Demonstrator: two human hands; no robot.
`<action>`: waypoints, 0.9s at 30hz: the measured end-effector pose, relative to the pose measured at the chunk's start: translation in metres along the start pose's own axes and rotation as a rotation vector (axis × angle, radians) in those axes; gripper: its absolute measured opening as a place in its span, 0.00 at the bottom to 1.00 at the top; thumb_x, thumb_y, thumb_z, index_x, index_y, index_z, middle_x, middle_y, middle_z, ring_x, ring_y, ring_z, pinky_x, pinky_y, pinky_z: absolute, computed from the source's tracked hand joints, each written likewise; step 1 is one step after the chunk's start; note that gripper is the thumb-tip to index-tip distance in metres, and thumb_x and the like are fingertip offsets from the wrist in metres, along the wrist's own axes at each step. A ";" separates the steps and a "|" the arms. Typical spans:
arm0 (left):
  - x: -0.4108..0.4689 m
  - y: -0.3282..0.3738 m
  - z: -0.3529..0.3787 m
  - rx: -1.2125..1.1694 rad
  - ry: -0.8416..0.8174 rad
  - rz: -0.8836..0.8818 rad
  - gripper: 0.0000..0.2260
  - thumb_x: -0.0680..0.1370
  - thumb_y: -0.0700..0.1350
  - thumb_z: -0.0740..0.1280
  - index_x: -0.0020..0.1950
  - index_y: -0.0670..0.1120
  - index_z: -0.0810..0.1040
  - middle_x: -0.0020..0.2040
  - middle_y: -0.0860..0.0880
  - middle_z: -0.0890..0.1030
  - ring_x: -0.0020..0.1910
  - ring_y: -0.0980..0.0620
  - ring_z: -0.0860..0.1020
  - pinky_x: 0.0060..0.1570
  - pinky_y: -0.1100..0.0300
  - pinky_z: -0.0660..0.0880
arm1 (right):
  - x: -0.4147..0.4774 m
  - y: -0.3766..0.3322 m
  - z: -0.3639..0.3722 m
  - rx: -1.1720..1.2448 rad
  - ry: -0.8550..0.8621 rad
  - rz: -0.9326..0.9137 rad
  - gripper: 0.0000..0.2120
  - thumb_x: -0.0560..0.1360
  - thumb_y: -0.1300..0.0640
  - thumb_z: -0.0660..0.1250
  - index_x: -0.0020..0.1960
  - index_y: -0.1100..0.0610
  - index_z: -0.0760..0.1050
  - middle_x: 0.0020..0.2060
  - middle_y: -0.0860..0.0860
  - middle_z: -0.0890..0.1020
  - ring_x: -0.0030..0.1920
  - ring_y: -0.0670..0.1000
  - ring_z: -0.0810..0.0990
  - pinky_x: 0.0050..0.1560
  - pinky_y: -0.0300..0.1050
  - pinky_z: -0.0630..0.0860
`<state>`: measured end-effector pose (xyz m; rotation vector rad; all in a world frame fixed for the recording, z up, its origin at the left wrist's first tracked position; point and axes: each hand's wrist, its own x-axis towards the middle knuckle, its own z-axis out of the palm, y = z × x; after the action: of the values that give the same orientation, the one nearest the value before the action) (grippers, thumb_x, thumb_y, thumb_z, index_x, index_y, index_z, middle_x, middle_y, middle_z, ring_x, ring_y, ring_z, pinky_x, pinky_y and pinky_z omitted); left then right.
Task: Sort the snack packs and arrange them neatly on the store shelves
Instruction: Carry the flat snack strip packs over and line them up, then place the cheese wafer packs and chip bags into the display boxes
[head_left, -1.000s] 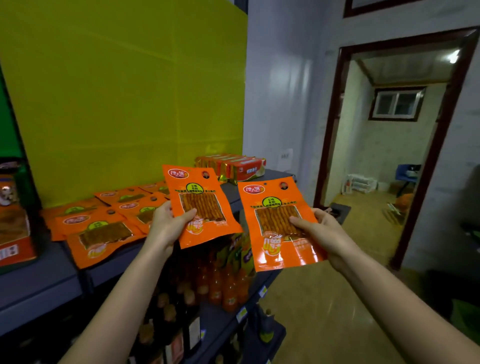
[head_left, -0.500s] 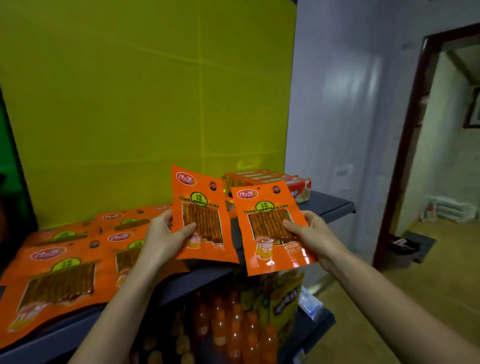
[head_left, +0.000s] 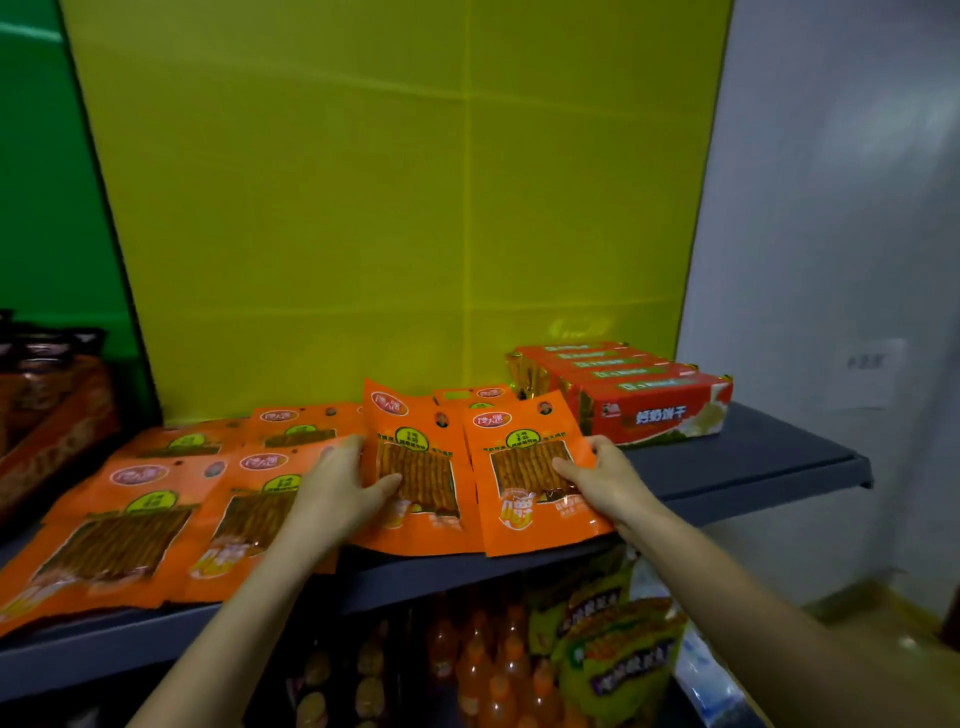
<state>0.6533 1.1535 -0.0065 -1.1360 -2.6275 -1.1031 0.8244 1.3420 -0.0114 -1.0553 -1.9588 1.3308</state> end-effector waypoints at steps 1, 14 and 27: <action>0.000 0.000 0.002 0.051 0.002 -0.031 0.21 0.74 0.48 0.69 0.63 0.40 0.71 0.59 0.39 0.77 0.58 0.41 0.75 0.56 0.50 0.72 | 0.003 0.000 0.000 -0.051 -0.003 -0.024 0.16 0.78 0.56 0.63 0.64 0.58 0.66 0.58 0.55 0.77 0.58 0.55 0.77 0.51 0.47 0.73; -0.009 0.022 0.018 0.684 0.062 -0.145 0.26 0.74 0.60 0.63 0.63 0.42 0.70 0.60 0.43 0.76 0.62 0.44 0.72 0.56 0.54 0.71 | 0.026 0.011 -0.011 -0.851 0.048 -0.340 0.23 0.78 0.45 0.59 0.63 0.62 0.65 0.58 0.58 0.77 0.59 0.58 0.76 0.51 0.50 0.74; -0.051 -0.003 -0.027 0.774 0.331 -0.003 0.10 0.68 0.49 0.66 0.39 0.44 0.81 0.36 0.45 0.83 0.35 0.42 0.82 0.33 0.57 0.74 | -0.014 -0.036 0.036 -0.826 -0.118 -0.990 0.17 0.79 0.49 0.56 0.65 0.54 0.69 0.62 0.51 0.75 0.64 0.53 0.70 0.61 0.49 0.68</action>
<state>0.6829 1.1036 -0.0054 -0.6994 -2.4063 -0.1741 0.7926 1.3050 0.0089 -0.1472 -2.6253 0.0290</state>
